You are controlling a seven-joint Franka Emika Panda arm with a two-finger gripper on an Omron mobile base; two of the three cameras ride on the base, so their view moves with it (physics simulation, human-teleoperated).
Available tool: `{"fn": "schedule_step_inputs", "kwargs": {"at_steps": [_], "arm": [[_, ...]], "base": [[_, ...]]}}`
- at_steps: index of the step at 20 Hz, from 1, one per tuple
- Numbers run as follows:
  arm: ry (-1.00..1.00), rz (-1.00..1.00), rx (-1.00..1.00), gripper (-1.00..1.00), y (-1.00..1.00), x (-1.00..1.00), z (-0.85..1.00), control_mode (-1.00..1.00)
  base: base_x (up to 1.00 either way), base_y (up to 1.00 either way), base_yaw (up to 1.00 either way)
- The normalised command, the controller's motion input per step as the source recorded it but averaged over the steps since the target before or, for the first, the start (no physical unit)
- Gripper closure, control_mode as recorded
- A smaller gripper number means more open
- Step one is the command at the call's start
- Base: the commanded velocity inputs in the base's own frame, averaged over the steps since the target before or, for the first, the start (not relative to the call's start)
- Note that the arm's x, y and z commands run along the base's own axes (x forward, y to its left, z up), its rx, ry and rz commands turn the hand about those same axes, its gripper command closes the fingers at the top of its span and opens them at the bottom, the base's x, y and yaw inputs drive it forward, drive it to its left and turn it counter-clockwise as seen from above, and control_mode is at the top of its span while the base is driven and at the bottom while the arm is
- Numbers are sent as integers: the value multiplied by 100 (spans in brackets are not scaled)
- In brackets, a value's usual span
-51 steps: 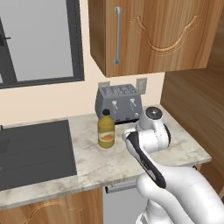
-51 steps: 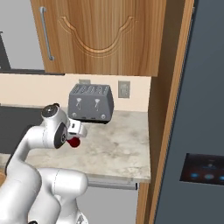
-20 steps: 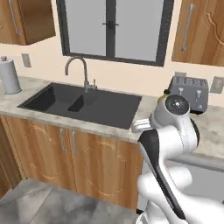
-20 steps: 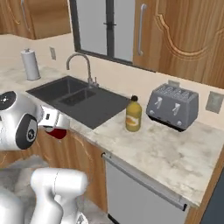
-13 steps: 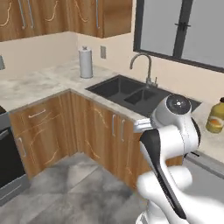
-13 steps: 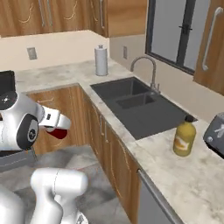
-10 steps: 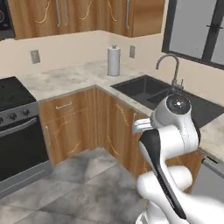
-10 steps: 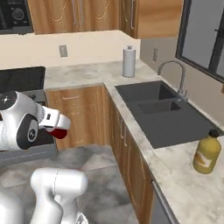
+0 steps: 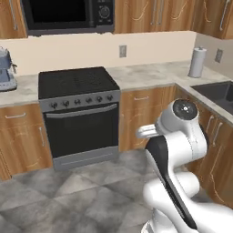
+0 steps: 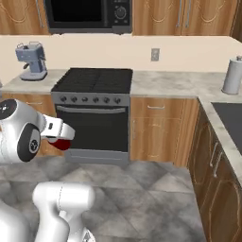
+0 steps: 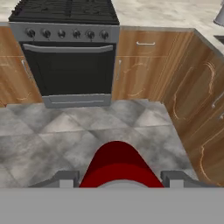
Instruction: Move the drinks to the dining counter.
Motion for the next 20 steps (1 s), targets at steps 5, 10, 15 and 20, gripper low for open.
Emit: {"fn": "schedule_step_inputs", "kwargs": {"at_steps": [5, 10, 15, 20], "arm": [[0, 0, 0, 100, 0, 0, 0, 100], [0, 0, 0, 100, 0, 0, 0, 100], [0, 0, 0, 100, 0, 0, 0, 100], [0, 0, 0, 100, 0, 0, 0, 100]], "base": [[-15, 100, 32], [-4, 100, 27], [0, 100, 19], [0, 100, 16]]}}
